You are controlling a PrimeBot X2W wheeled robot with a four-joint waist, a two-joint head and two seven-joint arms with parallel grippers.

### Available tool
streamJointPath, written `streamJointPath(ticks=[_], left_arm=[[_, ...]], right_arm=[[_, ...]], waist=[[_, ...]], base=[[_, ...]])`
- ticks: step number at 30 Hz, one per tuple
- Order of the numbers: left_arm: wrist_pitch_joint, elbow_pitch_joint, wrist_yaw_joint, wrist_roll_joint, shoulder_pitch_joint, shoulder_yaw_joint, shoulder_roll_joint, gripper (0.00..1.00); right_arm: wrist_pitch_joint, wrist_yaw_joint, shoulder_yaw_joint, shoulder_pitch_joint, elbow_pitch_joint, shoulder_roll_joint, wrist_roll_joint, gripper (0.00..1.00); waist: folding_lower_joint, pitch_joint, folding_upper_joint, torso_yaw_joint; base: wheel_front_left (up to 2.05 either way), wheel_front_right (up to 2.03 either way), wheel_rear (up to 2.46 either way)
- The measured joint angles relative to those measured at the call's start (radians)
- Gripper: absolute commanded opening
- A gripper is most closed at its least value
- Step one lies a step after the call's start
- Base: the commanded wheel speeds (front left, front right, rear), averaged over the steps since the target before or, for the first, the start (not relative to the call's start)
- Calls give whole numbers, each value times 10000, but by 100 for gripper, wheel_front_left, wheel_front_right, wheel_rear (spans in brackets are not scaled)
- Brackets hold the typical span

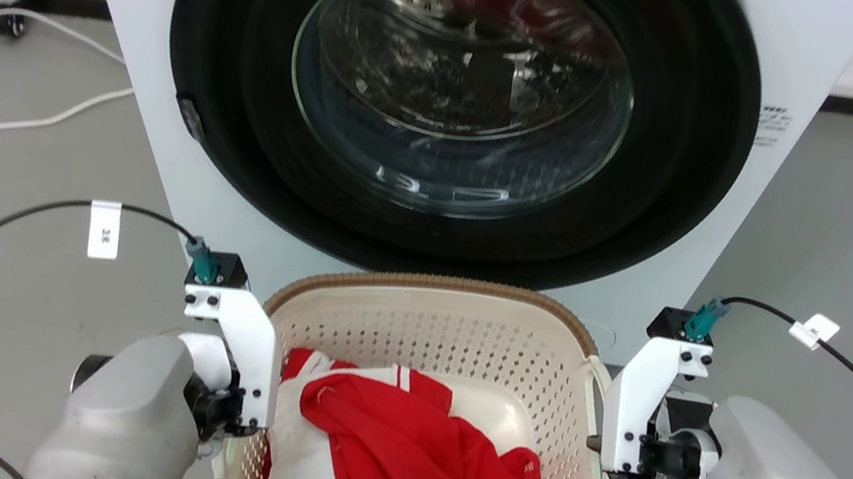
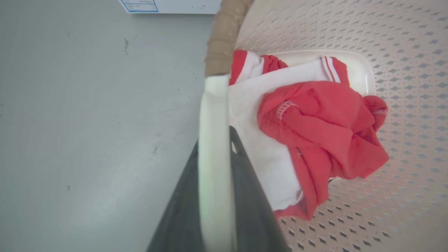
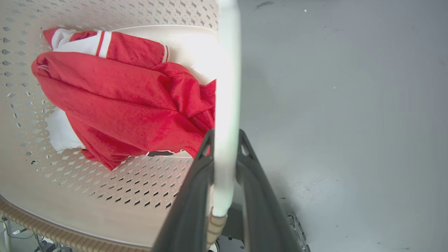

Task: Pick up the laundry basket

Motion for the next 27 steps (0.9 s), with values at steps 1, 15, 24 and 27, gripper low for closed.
streamJointPath(ticks=[1,15,24,27], left_arm=[[-31,-6,0,-73,89,-25,0,0],[-61,17,0,-529,493,-418,-4,0],[104,65,0,-752,501,-648,-15,0],[88,73,2,-809,500,-711,-17,0]], right_arm=[[8,0,13,56,33,10,6,0],[-117,0,88,475,307,127,155,0],[-311,0,169,500,339,127,173,0],[-320,0,196,505,341,123,194,0]], waist=[[0,-115,0,-4],[1,-522,0,109],[2,-532,0,216],[2,-540,0,246]], base=[[0,0,0],[0,0,0],[0,0,0],[0,0,0]])
